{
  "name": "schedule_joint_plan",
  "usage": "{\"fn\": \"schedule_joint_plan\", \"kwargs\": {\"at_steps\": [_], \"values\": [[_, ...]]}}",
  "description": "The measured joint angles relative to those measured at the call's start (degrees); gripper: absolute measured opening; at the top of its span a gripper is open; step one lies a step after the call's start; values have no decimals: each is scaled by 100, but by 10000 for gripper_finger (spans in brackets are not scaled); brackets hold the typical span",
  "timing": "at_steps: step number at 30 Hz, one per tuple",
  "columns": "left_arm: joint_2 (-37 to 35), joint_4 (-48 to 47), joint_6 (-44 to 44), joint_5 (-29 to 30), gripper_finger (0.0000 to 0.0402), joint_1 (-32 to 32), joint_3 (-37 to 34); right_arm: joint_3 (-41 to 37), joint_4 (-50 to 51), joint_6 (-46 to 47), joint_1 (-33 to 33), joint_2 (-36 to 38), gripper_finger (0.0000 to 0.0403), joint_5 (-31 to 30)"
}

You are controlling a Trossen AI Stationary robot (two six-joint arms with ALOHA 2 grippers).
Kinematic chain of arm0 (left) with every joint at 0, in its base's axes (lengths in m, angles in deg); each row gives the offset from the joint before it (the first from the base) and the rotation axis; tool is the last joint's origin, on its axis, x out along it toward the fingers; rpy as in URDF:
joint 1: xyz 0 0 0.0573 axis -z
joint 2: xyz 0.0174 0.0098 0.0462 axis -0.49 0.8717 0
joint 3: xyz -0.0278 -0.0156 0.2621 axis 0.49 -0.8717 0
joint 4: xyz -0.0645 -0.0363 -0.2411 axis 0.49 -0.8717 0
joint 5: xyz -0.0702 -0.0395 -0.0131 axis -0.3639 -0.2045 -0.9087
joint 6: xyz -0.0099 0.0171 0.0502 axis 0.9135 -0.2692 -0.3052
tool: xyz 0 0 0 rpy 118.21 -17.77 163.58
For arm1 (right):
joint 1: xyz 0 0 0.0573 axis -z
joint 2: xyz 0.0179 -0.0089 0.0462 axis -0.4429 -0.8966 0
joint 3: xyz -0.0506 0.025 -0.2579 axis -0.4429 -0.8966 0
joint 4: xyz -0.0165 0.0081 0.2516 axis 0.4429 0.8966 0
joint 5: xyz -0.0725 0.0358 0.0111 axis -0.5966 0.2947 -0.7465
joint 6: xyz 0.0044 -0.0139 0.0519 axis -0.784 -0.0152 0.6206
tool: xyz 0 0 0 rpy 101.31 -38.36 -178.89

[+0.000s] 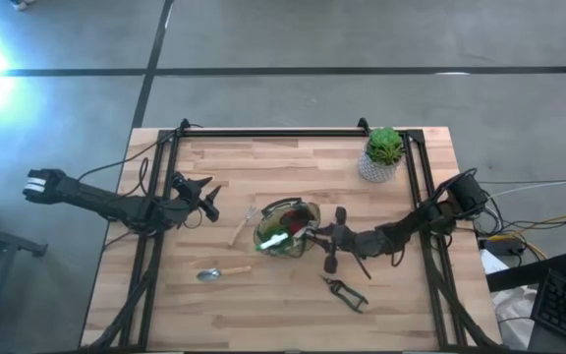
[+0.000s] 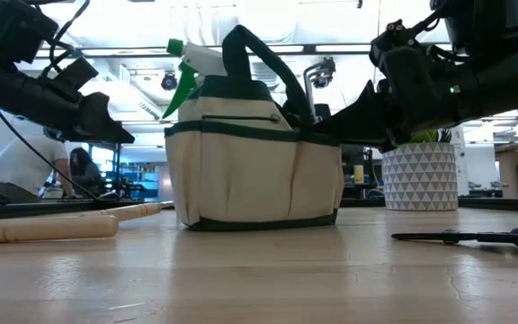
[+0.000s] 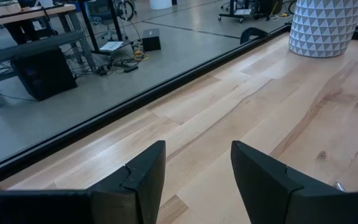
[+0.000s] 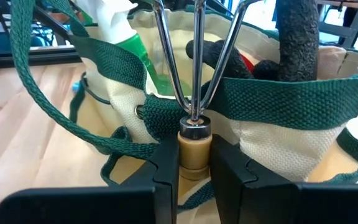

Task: Pick & Place Garden tools in Gardening bag
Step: Put the right light brown hand rake into the green gardening bag

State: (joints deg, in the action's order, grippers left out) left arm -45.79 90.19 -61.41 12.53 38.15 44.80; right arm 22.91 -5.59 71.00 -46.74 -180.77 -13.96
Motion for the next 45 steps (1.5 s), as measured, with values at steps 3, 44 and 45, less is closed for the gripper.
{"fn": "schedule_joint_plan", "kwargs": {"at_steps": [3, 44, 45], "values": [[0, 1, 2, 0, 186, -1, 0, 22, 29, -22, 0, 0, 50, -5], [0, 0, 1, 0, 186, 1, 0, 26, 2301, -2, -237, 1371, 116, 111], [0, 0, 1, 0, 186, 1, 0, 24, 2424, -2, -253, 1471, 115, 109]]}}
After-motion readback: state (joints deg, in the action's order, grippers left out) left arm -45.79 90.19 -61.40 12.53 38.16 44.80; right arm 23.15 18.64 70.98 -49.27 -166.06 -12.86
